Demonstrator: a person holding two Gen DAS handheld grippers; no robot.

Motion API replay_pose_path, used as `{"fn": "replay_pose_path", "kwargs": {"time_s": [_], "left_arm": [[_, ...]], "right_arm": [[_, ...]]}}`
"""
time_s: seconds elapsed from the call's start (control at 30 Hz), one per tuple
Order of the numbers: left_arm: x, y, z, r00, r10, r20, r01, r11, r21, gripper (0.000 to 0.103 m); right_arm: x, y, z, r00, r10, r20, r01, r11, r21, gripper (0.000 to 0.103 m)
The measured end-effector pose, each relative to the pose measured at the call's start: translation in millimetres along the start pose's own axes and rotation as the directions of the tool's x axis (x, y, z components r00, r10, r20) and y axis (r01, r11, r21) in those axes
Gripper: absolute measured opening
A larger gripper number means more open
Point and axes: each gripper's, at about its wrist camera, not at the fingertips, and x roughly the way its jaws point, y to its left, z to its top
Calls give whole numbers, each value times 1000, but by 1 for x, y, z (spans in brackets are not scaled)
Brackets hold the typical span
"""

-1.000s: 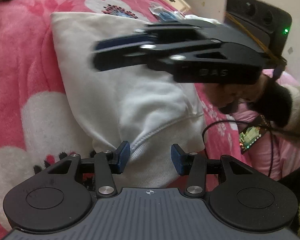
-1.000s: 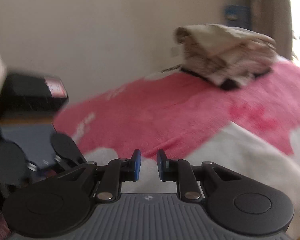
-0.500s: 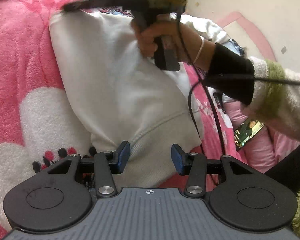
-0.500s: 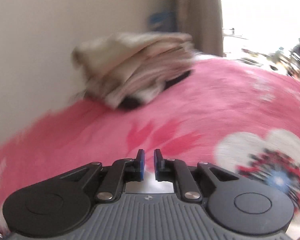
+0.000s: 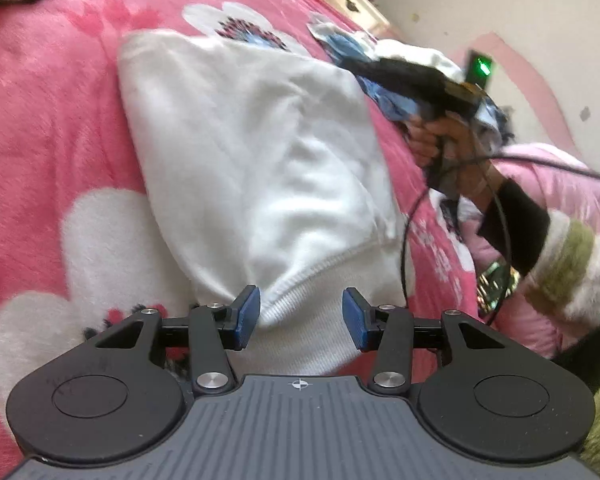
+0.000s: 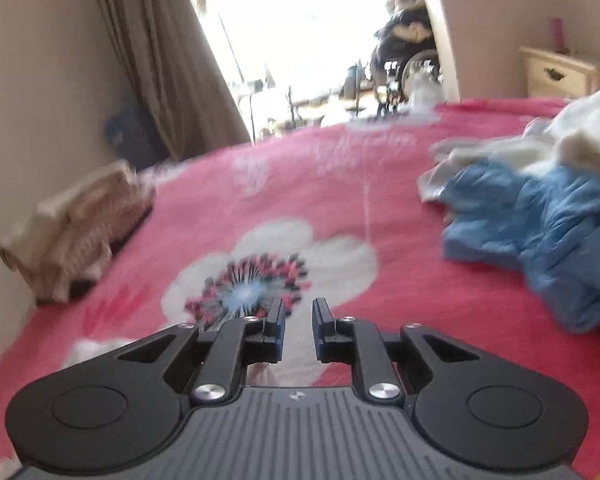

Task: Fold clothes
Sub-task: 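Move both open tools over the folded white sweatshirt to reposition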

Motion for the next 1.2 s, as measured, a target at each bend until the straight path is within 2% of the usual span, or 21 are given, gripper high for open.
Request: {"fn": "replay_pose_path", "kwargs": {"time_s": [0.03, 0.1, 0.17, 0.27, 0.3, 0.4, 0.5, 0.53, 0.6, 0.7, 0.83, 0.9, 1.0, 1.03, 1.1, 1.13, 1.2], "left_arm": [[-3, 1, 4, 1000, 12, 15, -12, 1000, -6, 45], [-17, 6, 14, 997, 40, 63, -40, 999, 3, 45], [-24, 6, 26, 992, 69, 110, -72, 997, 22, 46], [-13, -3, 41, 984, 89, 152, -102, 992, 77, 46], [-2, -9, 46, 983, 94, 159, -112, 988, 107, 46], [30, -27, 58, 979, 104, 176, -140, 970, 201, 46], [56, -42, 63, 977, 110, 180, -160, 943, 291, 46], [61, -45, 64, 979, 103, 178, -154, 942, 298, 46], [69, -49, 67, 980, 88, 177, -139, 944, 300, 46], [76, -51, 63, 987, 60, 149, -99, 958, 268, 46], [73, -63, 33, 995, 40, 94, -67, 951, 301, 47], [60, -66, 18, 995, 38, 87, -63, 950, 305, 49], [41, -64, 7, 999, 1, 51, -14, 967, 255, 49], [34, -63, 5, 999, -8, 51, -5, 970, 245, 49], [22, -61, 11, 999, -23, 48, 12, 975, 222, 50], [17, -60, 15, 999, -30, 45, 21, 979, 204, 50], [11, -55, 30, 997, -13, 70, 2, 988, 156, 50]], "right_arm": [[-10, 3, 1, 1000, 22, 13, -22, 1000, -11, 17], [-23, 17, -2, 995, 96, -13, -97, 993, -69, 17], [-23, 38, -12, 984, 158, -75, -168, 975, -147, 17], [-9, 61, -36, 959, 185, -213, -231, 948, -219, 17], [-5, 66, -44, 951, 171, -259, -236, 940, -245, 17], [-12, 57, -63, 948, 22, -318, -130, 938, -321, 17], [-29, 49, -59, 951, -59, -302, -39, 950, -309, 21], [-35, 50, -55, 958, -40, -283, -47, 955, -294, 21], [-43, 59, -48, 965, 54, -257, -118, 963, -242, 21], [-46, 75, -57, 942, 188, -277, -242, 955, -172, 21], [-56, 78, -101, 906, 173, -386, -250, 955, -159, 21], [-73, 78, -114, 905, 160, -395, -243, 955, -169, 21], [-98, 76, -119, 904, 157, -399, -235, 959, -155, 21], [-103, 74, -118, 908, 147, -392, -223, 962, -155, 23], [-103, 68, -109, 924, 120, -363, -174, 977, -121, 33], [-102, 64, -103, 933, 102, -346, -143, 985, -95, 42], [-99, 57, -92, 948, 66, -312, -83, 996, -42, 47]]}}
